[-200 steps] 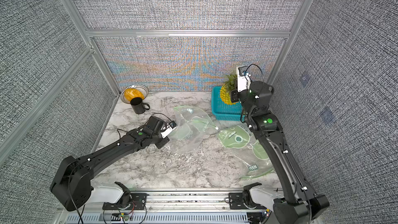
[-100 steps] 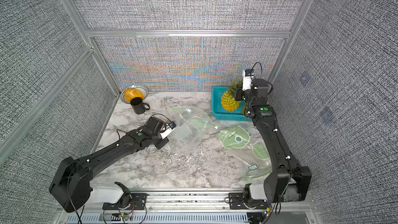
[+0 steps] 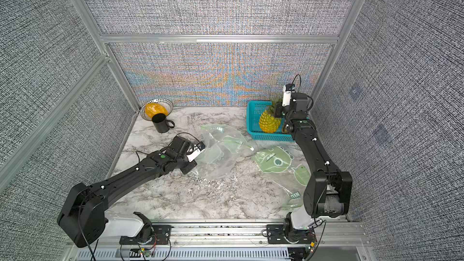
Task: Open the zip-top bag and take out the pineapple
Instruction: Place the pineapple in the basket.
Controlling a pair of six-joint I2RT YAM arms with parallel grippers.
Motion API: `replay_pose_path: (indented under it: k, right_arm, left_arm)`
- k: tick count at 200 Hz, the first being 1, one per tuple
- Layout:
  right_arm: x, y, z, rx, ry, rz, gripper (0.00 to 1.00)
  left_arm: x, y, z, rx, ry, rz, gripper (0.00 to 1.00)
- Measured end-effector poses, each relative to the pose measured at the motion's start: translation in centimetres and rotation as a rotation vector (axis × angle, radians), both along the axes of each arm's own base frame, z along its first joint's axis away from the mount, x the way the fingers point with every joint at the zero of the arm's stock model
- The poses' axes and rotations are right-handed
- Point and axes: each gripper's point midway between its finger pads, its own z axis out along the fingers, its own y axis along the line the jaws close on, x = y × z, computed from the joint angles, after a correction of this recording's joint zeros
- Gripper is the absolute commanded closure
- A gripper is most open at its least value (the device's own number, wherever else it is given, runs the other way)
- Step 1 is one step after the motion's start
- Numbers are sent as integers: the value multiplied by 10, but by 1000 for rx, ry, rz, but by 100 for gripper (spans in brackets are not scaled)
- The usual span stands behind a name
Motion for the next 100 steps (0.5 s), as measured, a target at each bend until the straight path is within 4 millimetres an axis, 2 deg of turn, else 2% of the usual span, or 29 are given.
replay_pose_path:
  k: [43, 100]
  right_arm:
    - [12, 0, -18, 7, 38, -5, 100]
    - [17, -3, -36, 9, 76, -24, 100]
  left_arm:
    - [0, 0, 0, 3, -1, -4, 100]
    - [0, 0, 0, 5, -1, -7, 100]
